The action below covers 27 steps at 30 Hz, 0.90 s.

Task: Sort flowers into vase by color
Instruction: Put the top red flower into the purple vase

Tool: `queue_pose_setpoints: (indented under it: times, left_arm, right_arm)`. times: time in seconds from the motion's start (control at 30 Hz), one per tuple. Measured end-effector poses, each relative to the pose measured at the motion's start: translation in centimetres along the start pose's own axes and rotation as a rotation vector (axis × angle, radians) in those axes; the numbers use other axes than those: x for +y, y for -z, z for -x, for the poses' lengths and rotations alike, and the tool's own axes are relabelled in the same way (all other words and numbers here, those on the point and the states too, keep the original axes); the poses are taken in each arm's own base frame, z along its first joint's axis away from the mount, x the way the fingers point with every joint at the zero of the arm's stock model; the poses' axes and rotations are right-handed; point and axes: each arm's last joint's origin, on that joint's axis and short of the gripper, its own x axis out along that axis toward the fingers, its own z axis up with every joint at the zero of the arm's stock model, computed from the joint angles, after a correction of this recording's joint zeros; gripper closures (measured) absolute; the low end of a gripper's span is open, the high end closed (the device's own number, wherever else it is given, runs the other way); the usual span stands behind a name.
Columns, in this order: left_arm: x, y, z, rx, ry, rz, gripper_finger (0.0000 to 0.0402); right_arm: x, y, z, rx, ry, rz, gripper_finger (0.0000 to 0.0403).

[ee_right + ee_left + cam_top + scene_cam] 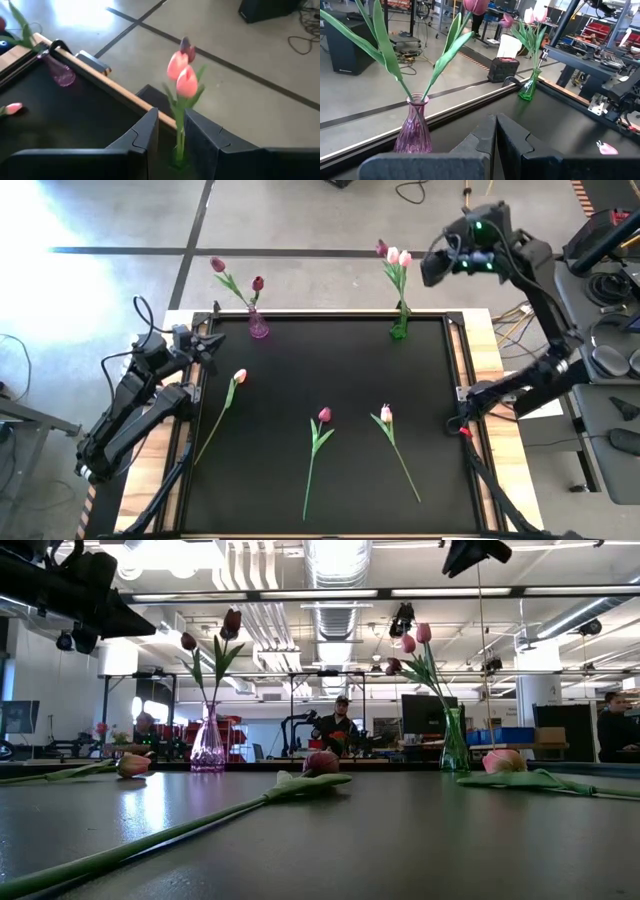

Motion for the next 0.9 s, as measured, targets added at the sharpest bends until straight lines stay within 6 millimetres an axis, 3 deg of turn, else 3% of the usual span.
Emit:
queue_pose_setpoints:
  times: [0.2, 0.4, 0.6, 0.8, 0.9]
  left_arm:
    - [0.0, 0.0, -0.1, 0.004, 0.017, -0.002, 0.0402]
    - [0.0, 0.0, -0.3, 0.019, 0.018, 0.001, 0.0402]
    - [0.1, 0.1, -0.5, 0.032, 0.016, 0.004, 0.0402]
    - [0.0, 0.1, -0.5, 0.036, 0.036, 0.004, 0.0402]
    - [0.0, 0.1, -0.5, 0.036, 0.036, 0.004, 0.0402]
  right_arm:
    - [0.6, 4.8, -1.1, -0.060, -0.043, -0.063, 0.0319]
    - [0.2, 8.5, -6.2, -0.112, -0.051, -0.228, 0.0347]
    - [-1.1, 9.8, -11.4, -0.113, 0.041, -0.322, 0.0390]
    - [-3.7, 9.2, -13.0, -0.137, 0.202, -0.393, 0.0394]
    - [-4.9, 9.1, -14.1, -0.107, 0.191, -0.416, 0.0394]
